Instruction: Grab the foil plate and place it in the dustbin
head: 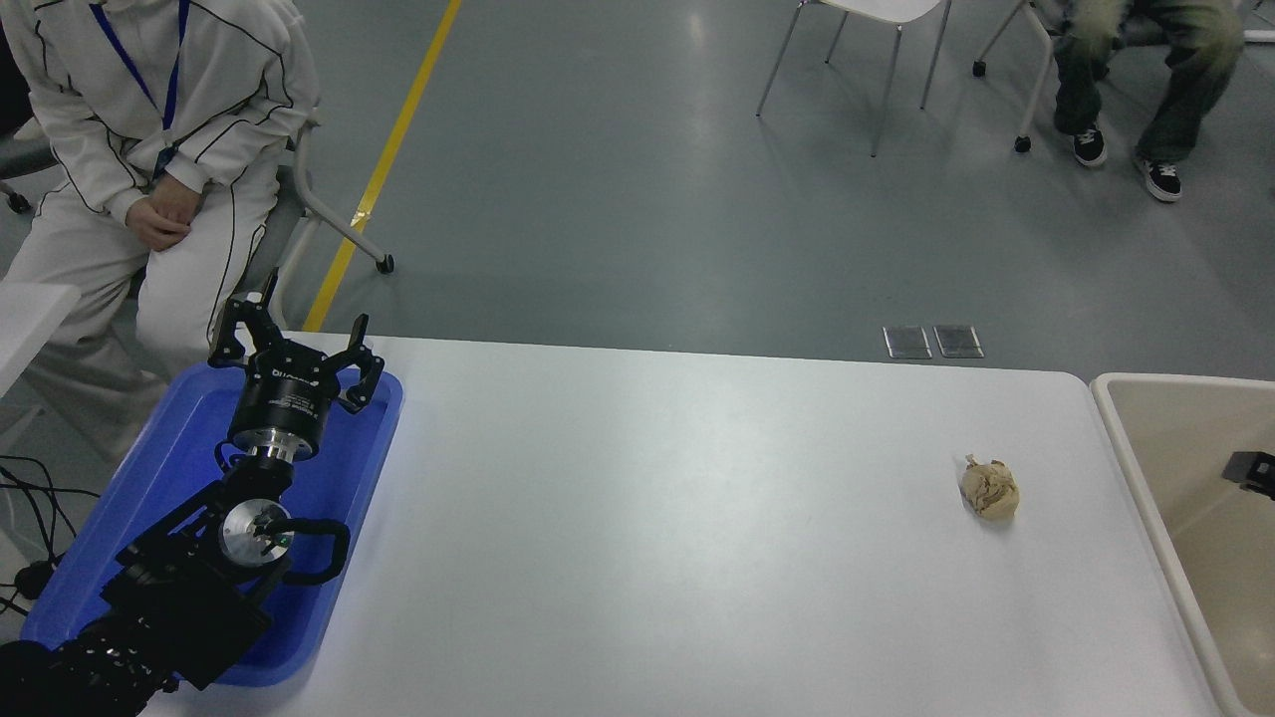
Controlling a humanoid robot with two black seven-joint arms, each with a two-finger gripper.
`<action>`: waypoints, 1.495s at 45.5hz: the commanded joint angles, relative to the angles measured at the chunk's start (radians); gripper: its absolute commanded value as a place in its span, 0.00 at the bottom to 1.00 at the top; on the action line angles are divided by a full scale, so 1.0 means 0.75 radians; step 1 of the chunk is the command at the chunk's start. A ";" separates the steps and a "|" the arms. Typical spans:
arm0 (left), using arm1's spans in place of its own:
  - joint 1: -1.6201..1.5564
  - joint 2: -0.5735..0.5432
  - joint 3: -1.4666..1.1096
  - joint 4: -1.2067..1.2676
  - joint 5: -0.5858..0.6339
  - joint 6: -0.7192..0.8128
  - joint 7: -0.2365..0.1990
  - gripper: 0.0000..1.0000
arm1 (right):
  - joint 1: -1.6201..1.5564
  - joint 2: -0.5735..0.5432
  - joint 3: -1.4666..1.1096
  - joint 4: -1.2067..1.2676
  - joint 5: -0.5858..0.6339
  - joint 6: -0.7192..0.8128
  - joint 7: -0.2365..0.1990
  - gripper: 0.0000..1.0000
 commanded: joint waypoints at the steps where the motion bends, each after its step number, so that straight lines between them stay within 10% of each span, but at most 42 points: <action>1: 0.000 0.000 0.000 -0.001 0.000 0.000 0.000 1.00 | 0.253 0.027 -0.186 0.104 0.000 0.199 0.000 1.00; 43: 0.000 0.000 0.000 0.001 0.000 0.000 0.000 1.00 | 0.930 0.362 -0.341 0.352 0.004 1.003 0.000 1.00; 68: 0.000 0.000 0.000 -0.001 0.000 0.000 0.000 1.00 | 1.185 0.466 -0.276 0.397 0.004 1.003 0.000 1.00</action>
